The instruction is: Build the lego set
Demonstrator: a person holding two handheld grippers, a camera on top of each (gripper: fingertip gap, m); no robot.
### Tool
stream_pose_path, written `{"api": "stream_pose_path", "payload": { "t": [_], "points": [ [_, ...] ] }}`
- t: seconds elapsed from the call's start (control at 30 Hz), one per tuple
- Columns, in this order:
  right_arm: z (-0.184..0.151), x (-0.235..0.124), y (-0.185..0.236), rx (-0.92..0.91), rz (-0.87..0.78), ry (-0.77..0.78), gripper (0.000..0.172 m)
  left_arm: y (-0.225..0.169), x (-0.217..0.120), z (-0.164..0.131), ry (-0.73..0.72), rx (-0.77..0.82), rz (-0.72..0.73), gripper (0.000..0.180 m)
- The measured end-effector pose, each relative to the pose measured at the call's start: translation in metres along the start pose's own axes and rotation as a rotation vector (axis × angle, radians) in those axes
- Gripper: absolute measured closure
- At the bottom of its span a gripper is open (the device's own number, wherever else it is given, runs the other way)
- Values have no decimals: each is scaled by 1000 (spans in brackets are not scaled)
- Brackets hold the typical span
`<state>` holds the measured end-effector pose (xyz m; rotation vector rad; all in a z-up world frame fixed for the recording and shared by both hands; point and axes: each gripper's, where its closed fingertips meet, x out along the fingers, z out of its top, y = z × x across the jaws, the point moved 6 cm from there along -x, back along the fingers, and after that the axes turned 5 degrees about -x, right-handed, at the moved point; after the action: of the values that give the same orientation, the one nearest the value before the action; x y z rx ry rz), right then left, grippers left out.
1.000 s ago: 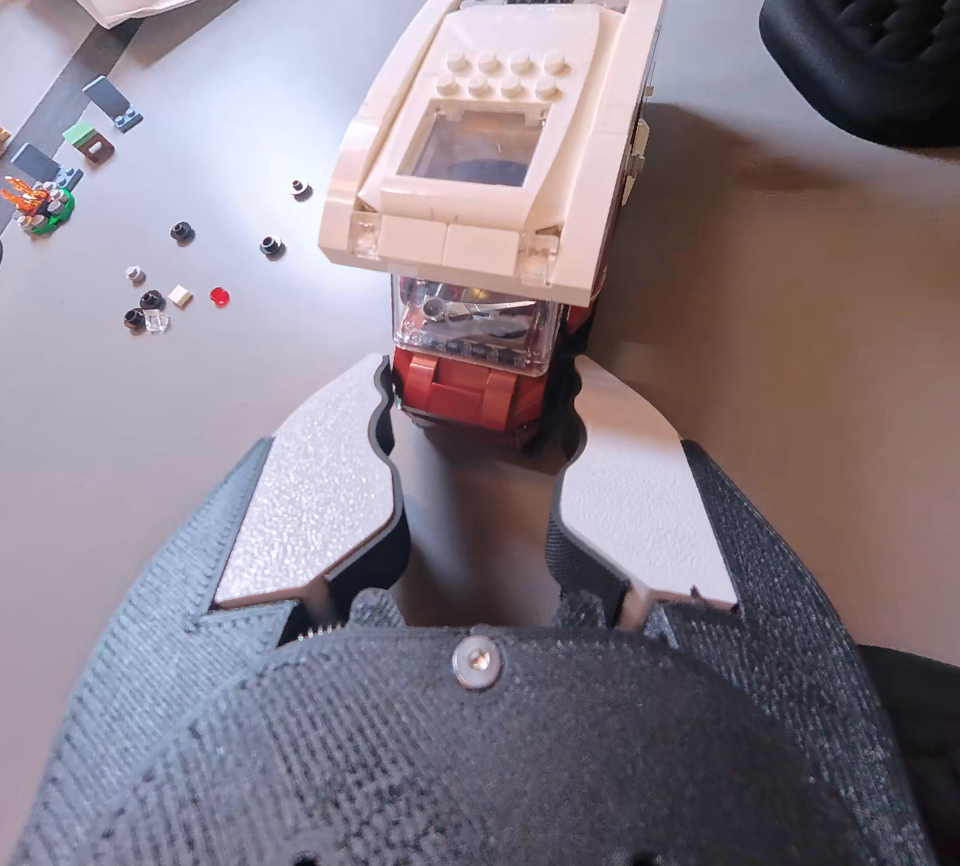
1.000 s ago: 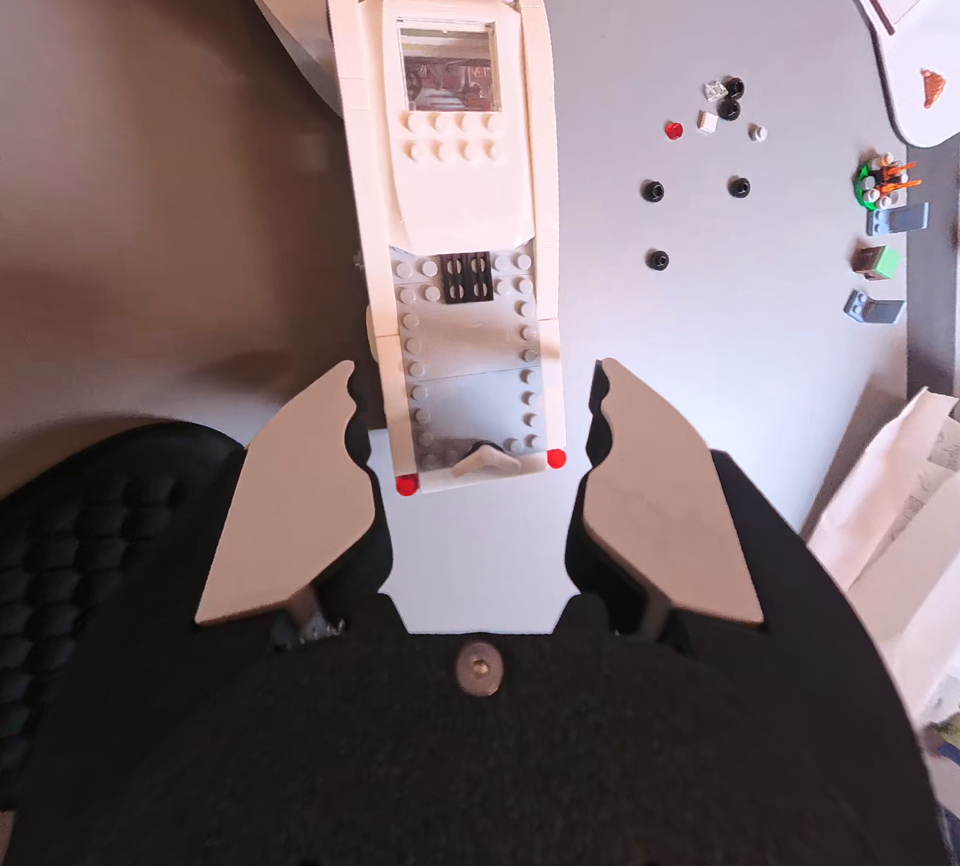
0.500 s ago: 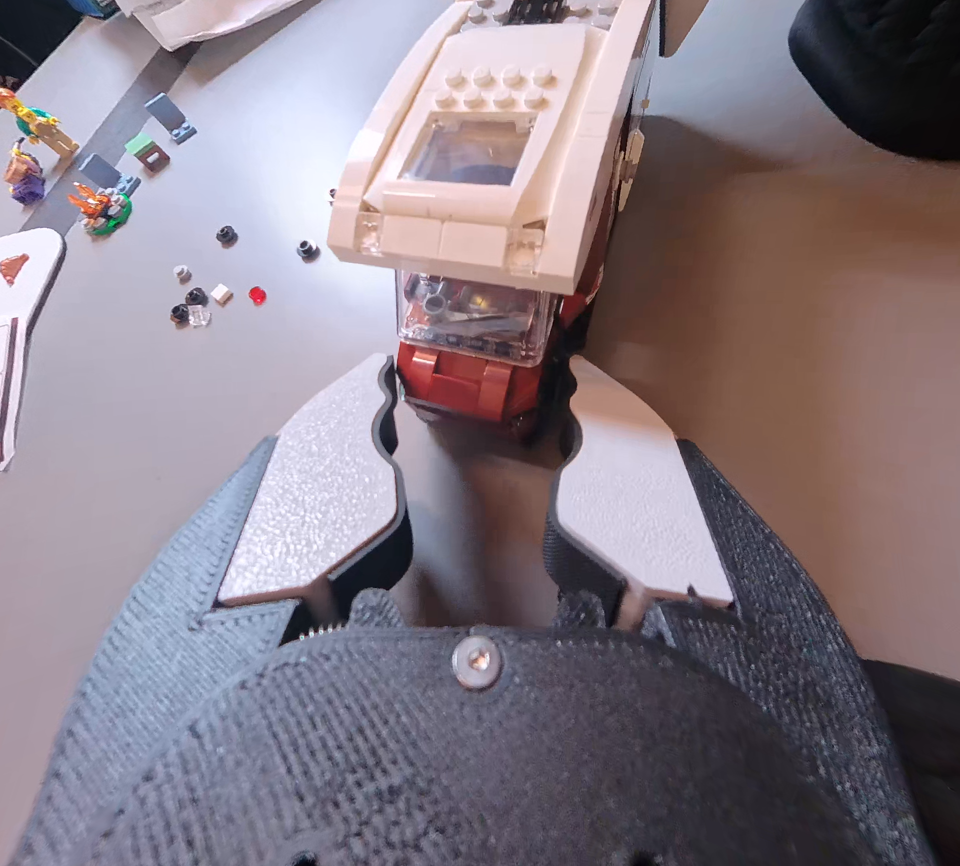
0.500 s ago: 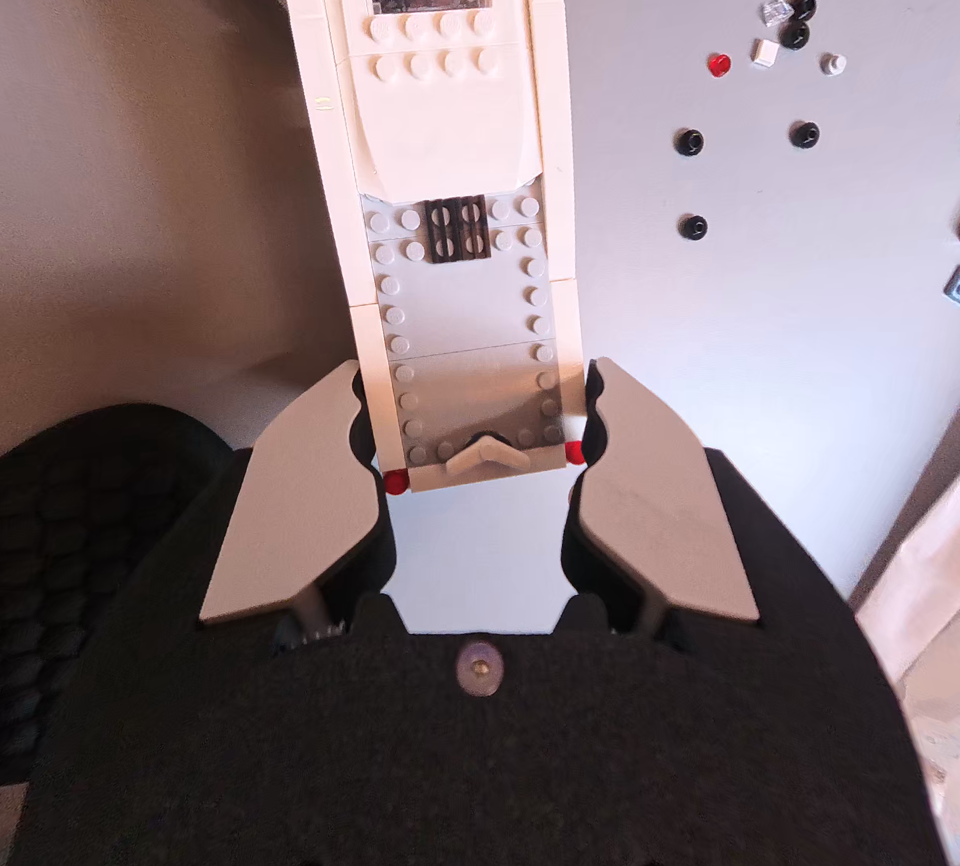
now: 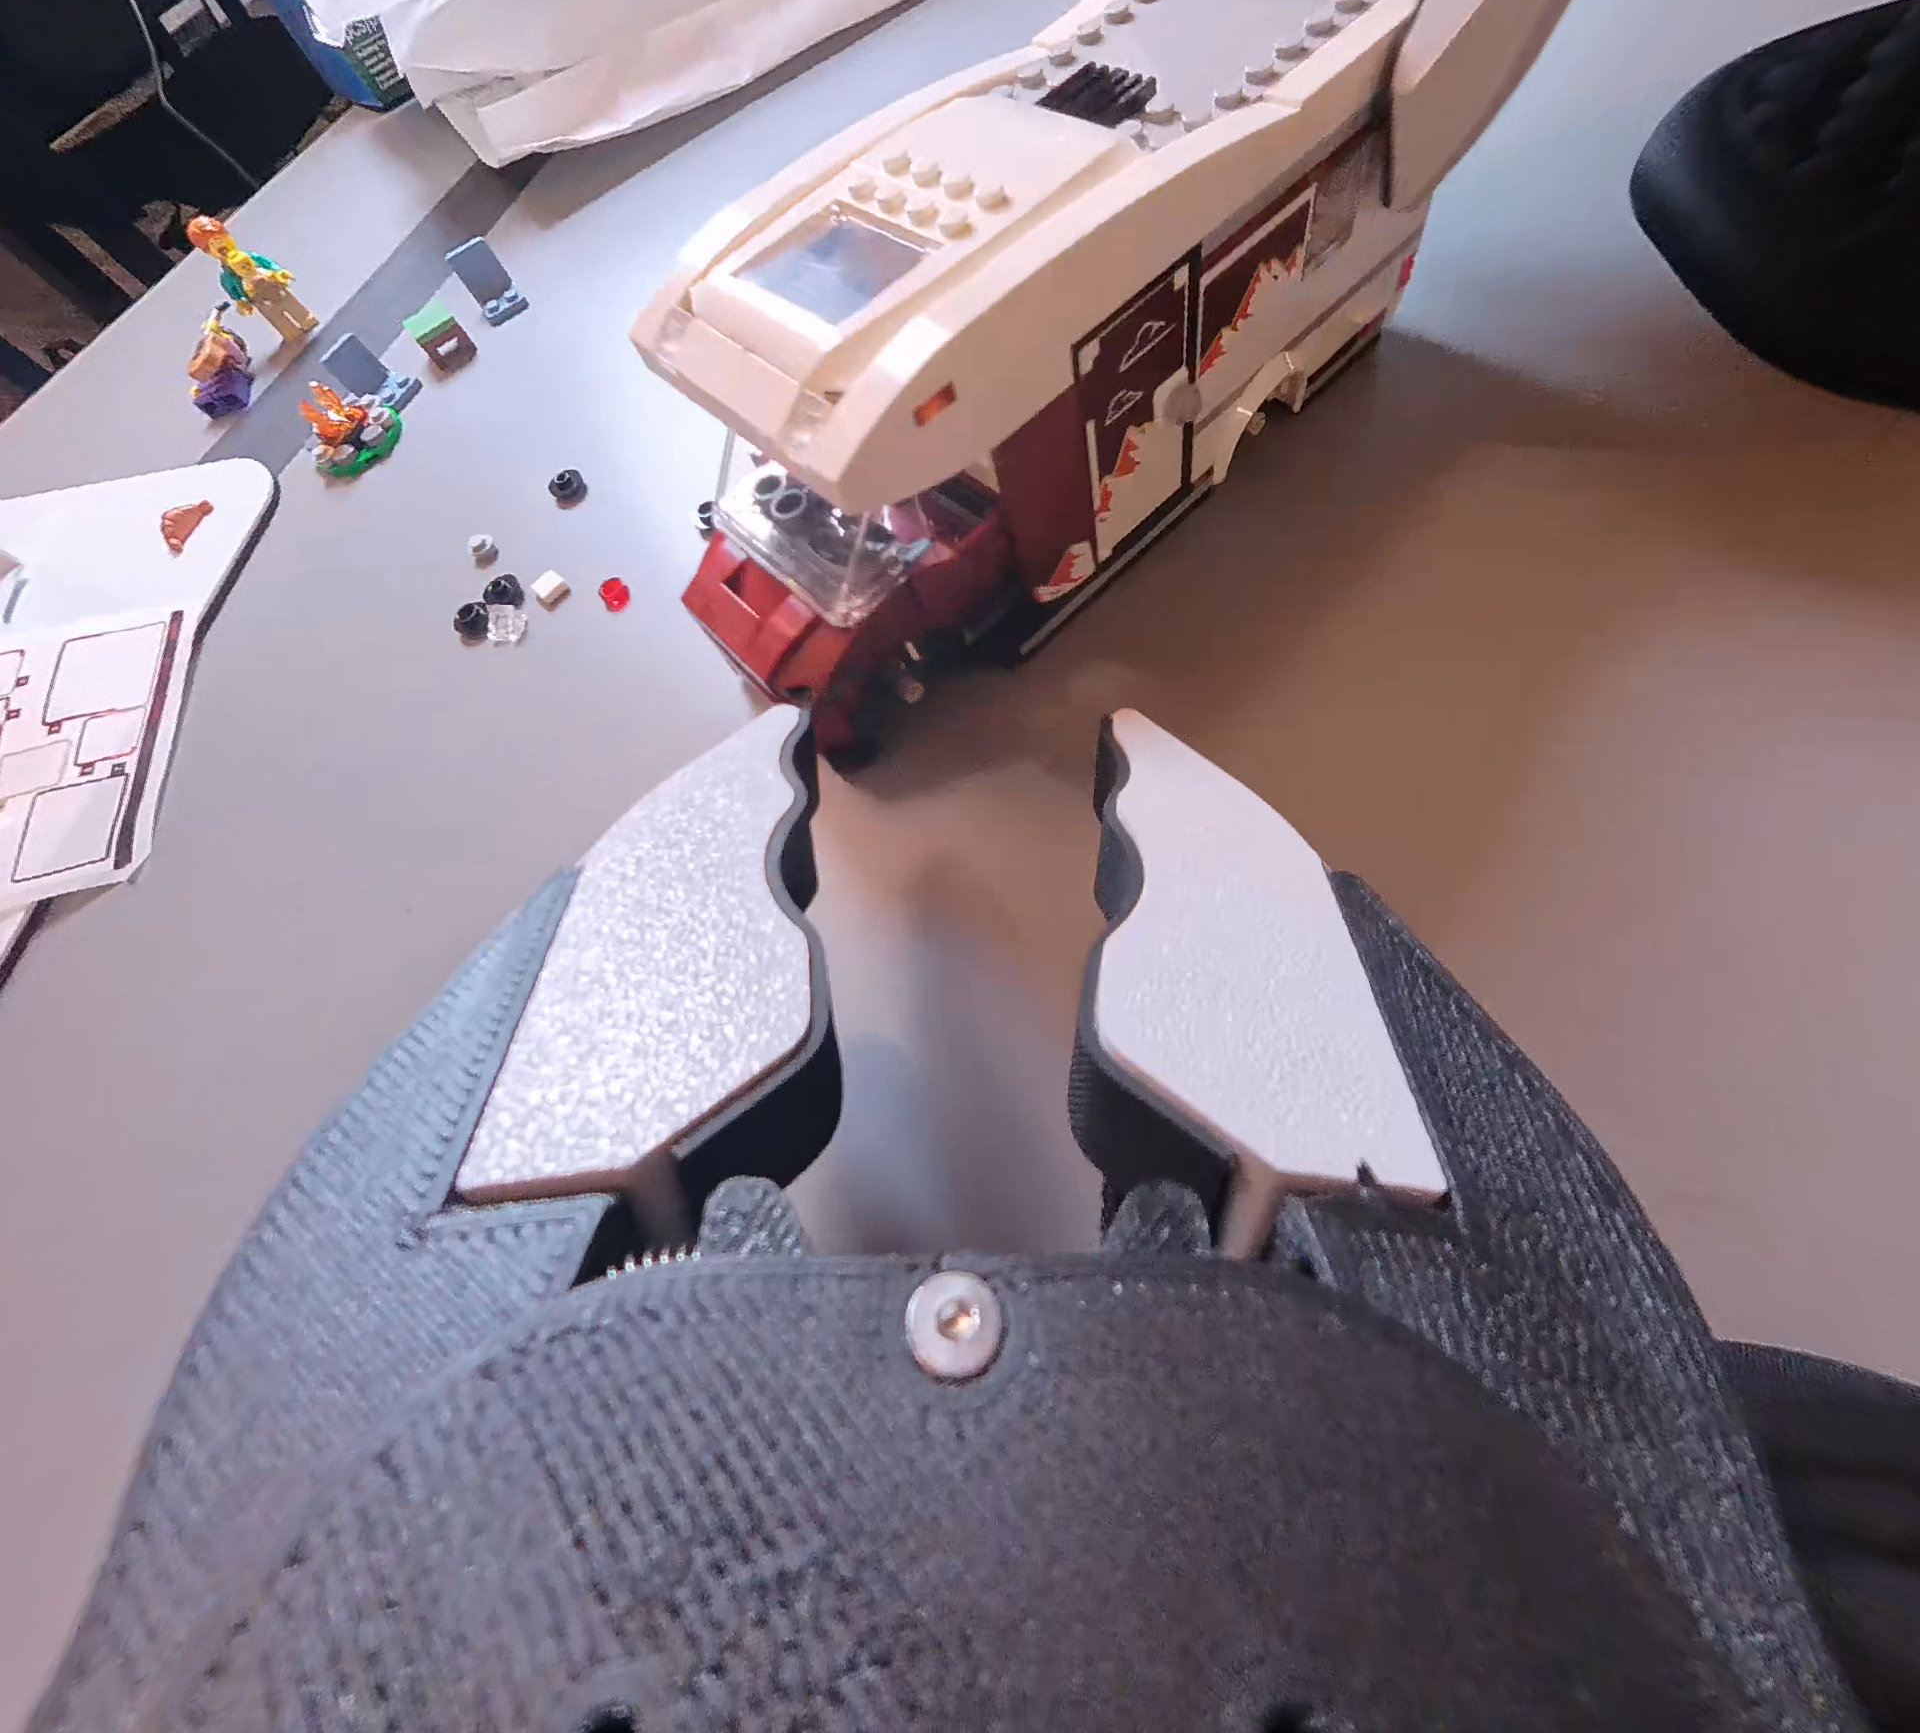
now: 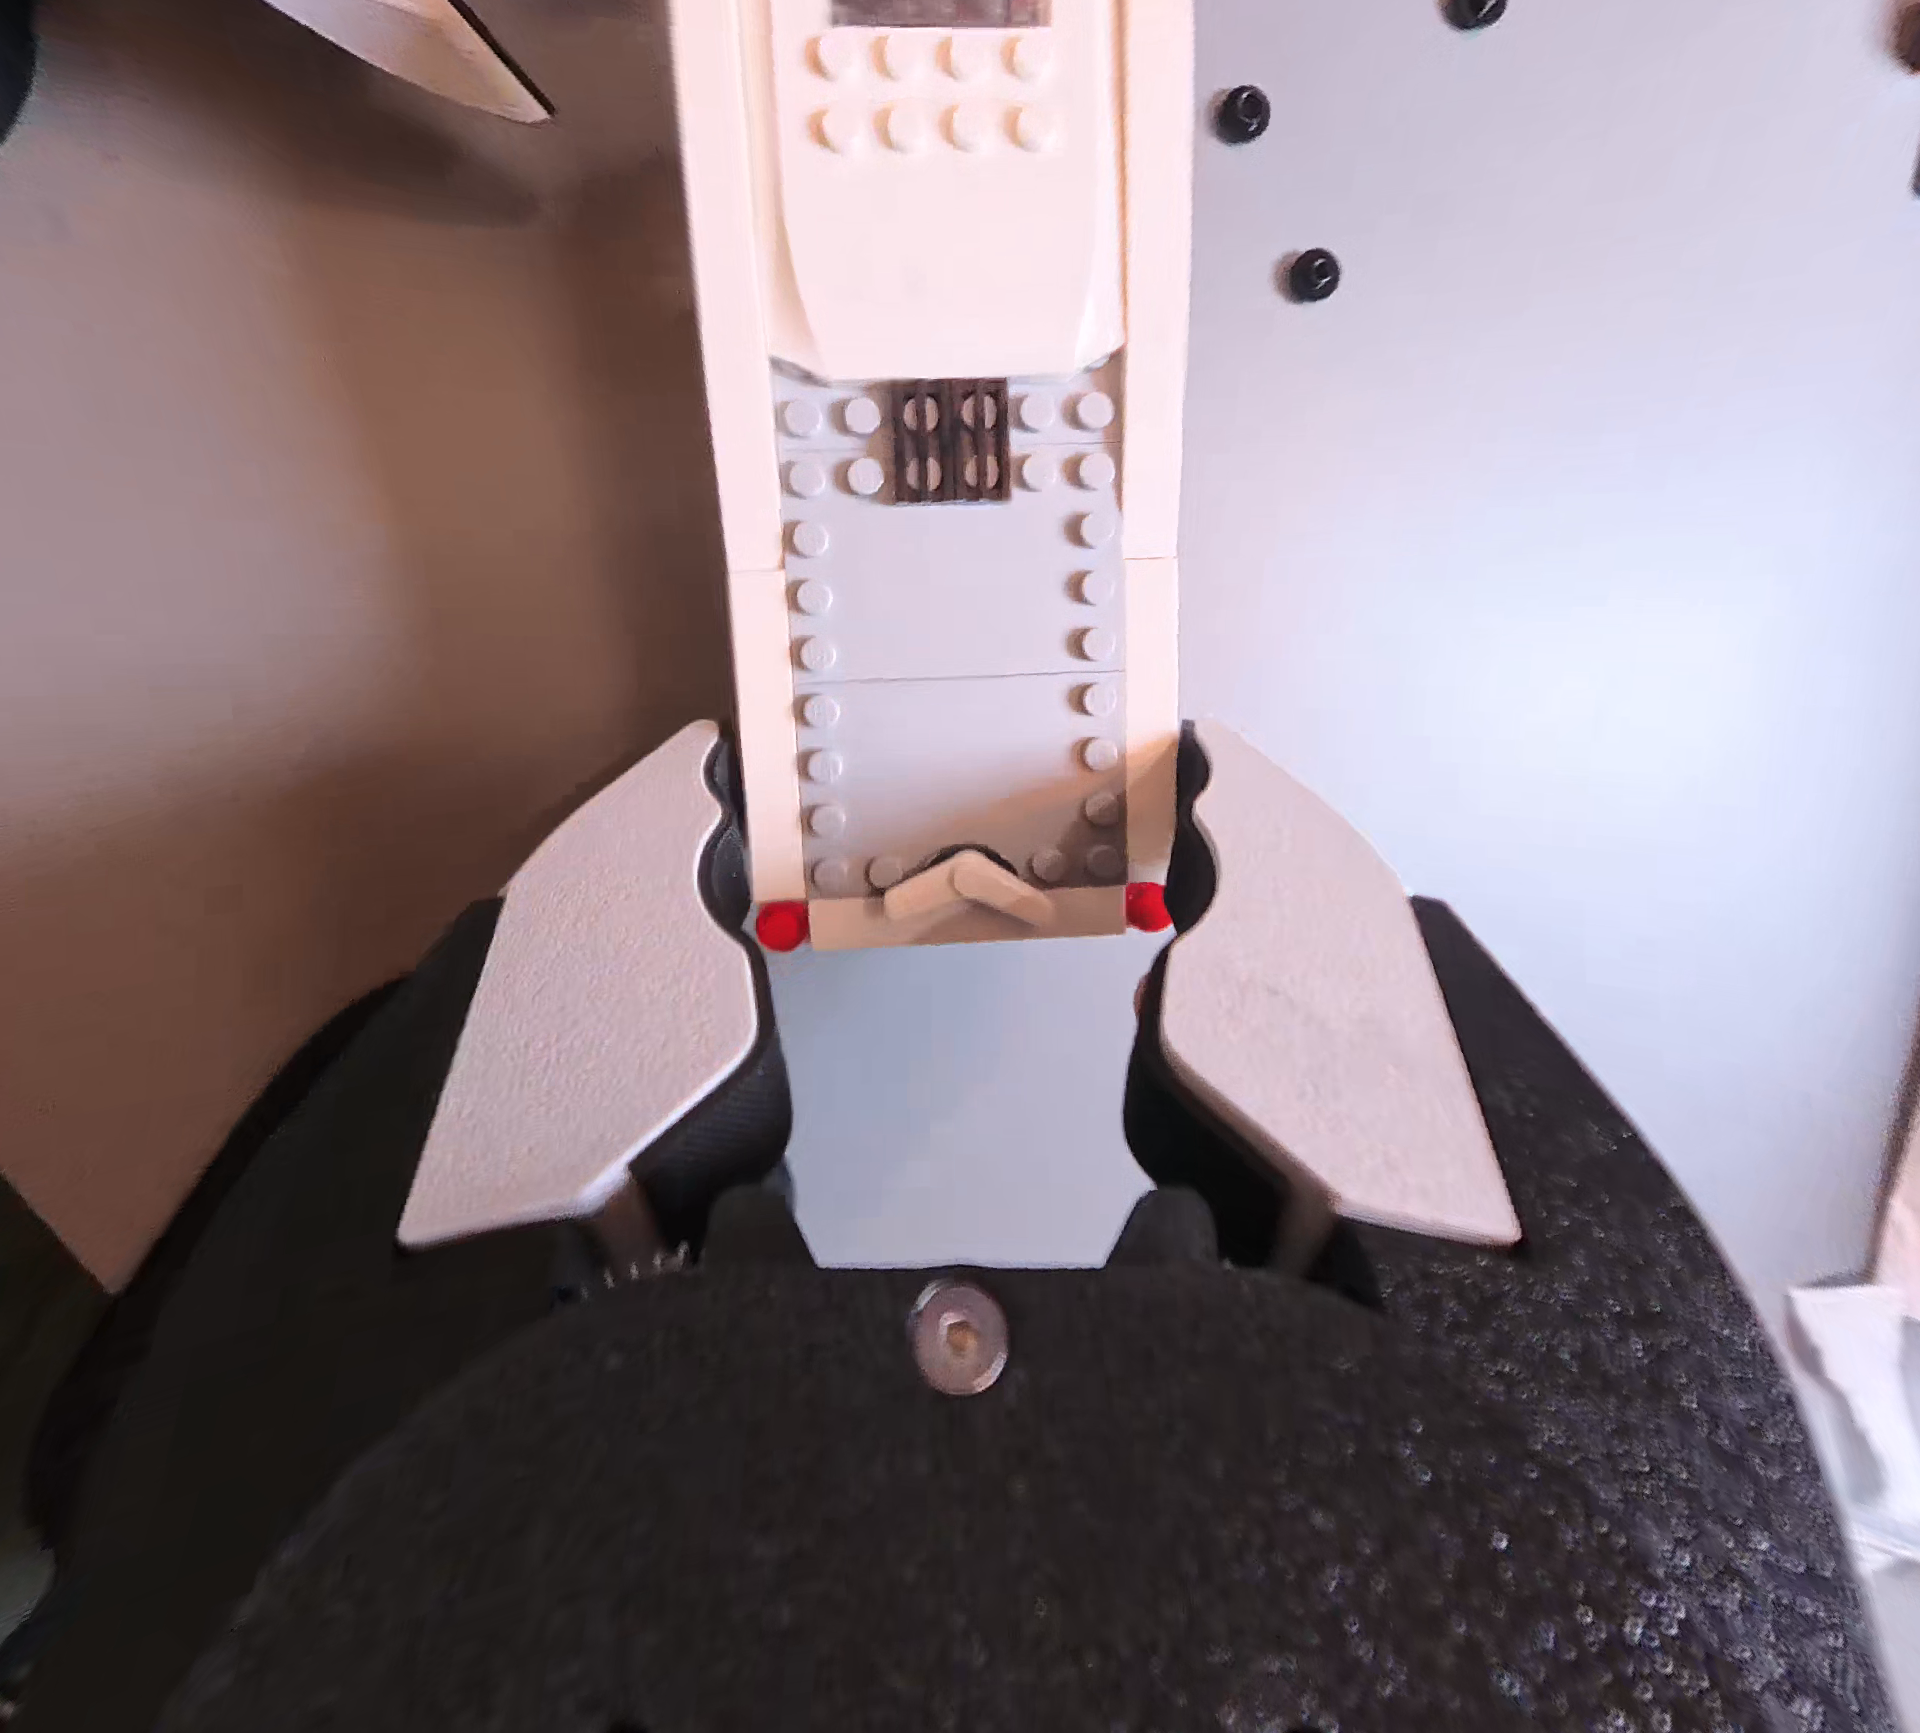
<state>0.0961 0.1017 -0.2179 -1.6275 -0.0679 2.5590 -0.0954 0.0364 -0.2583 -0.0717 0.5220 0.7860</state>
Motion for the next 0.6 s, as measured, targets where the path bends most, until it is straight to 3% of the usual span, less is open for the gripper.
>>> {"api": "stream_pose_path", "payload": {
  "t": [0.37,0.53,0.6],
  "points": [
    [-10,-12,45,-34,65,-37,92,-11,-8,1,-40,-3,-62,123],
    [-11,-20,69,-127,133,-84,102,-23,-11,3,-42,17,-110,119],
    [-10,-20,79,-162,160,-112,116,-27,-13,7,-57,27,-138,118]
  ]
}}
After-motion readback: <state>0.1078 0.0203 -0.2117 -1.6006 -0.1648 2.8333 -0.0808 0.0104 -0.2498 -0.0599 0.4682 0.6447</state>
